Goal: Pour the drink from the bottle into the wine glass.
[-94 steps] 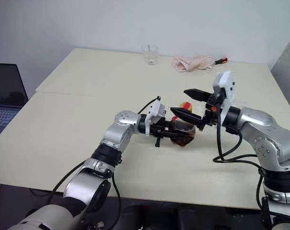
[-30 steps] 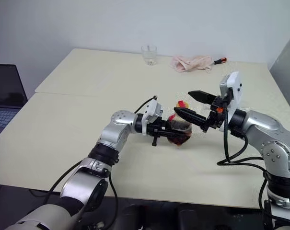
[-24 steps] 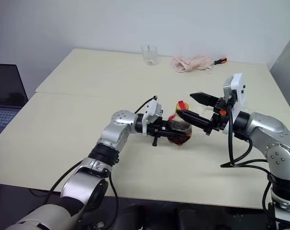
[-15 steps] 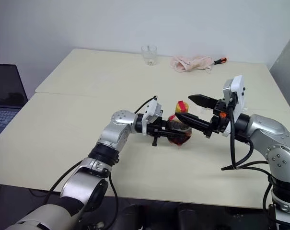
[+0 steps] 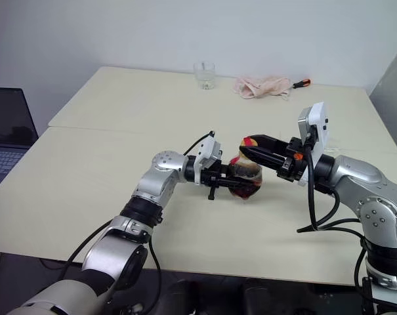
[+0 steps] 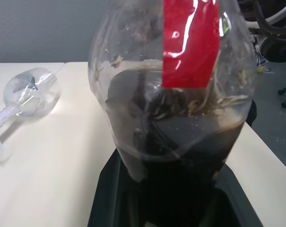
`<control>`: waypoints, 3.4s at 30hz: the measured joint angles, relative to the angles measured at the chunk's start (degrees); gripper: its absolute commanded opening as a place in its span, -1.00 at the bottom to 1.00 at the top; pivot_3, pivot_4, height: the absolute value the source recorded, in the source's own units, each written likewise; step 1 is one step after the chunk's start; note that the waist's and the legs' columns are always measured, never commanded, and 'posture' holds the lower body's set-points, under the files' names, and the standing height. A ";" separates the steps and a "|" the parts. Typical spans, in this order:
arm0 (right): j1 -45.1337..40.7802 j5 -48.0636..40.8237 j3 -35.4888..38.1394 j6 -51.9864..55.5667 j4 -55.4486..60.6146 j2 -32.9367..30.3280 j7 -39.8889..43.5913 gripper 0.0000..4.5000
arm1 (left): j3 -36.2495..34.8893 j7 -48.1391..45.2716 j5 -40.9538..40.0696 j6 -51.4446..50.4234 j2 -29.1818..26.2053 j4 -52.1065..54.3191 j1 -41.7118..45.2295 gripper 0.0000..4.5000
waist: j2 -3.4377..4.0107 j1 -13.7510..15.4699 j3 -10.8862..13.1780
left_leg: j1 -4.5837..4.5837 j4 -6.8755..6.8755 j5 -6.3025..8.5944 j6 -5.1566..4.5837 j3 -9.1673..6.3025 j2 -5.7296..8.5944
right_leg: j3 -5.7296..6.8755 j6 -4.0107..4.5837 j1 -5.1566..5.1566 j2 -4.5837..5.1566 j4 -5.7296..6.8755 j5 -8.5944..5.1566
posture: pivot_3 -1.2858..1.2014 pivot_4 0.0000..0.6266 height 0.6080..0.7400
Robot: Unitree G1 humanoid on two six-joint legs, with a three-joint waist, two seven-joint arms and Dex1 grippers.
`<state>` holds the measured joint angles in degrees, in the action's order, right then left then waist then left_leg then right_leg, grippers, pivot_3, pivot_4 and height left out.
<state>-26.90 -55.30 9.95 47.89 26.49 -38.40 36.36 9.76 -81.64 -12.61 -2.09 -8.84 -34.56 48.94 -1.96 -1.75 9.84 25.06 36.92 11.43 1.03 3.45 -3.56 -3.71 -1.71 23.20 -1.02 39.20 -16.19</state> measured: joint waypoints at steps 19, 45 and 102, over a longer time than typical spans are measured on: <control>-1.59 -9.66 6.83 -0.10 -1.83 0.34 1.14 -0.46 | 0.04 -0.17 -0.23 0.07 -0.40 0.05 -0.04 -0.70 | 0.01 0.02 0.01 | 0.00 -0.01 0.00 0.00 -0.01 0.00 | 0.01 0.01 0.00 0.01 -0.01 0.00 | 0.03 -0.52 1.00; 22.46 25.01 15.15 -19.52 -22.80 14.81 -26.02 0.74 | 0.05 0.89 -0.26 -0.13 -0.87 0.73 -1.53 -0.70 | 0.32 -0.26 -0.11 | -0.14 -0.05 0.00 0.00 0.13 0.02 | -0.20 -0.05 0.01 -0.04 0.11 -0.01 | 0.03 -0.52 1.00; -8.04 31.59 -22.73 -5.81 -15.57 25.14 -12.46 1.00 | -29.44 55.02 -2.22 12.95 -19.19 -23.57 -6.06 -0.70 | 0.03 0.11 -0.05 | 0.20 0.05 -0.02 0.04 -0.01 -0.08 | 0.47 0.26 0.17 0.16 0.30 0.16 | 0.03 -0.52 1.00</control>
<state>-34.94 -23.70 -12.78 42.08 10.92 -13.26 23.90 -19.68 -26.62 -14.83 10.86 -28.03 -58.14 42.88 -1.93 -1.64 9.80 25.25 36.98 11.42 1.07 3.45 -3.64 -3.24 -1.45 23.37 -0.87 39.50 -16.04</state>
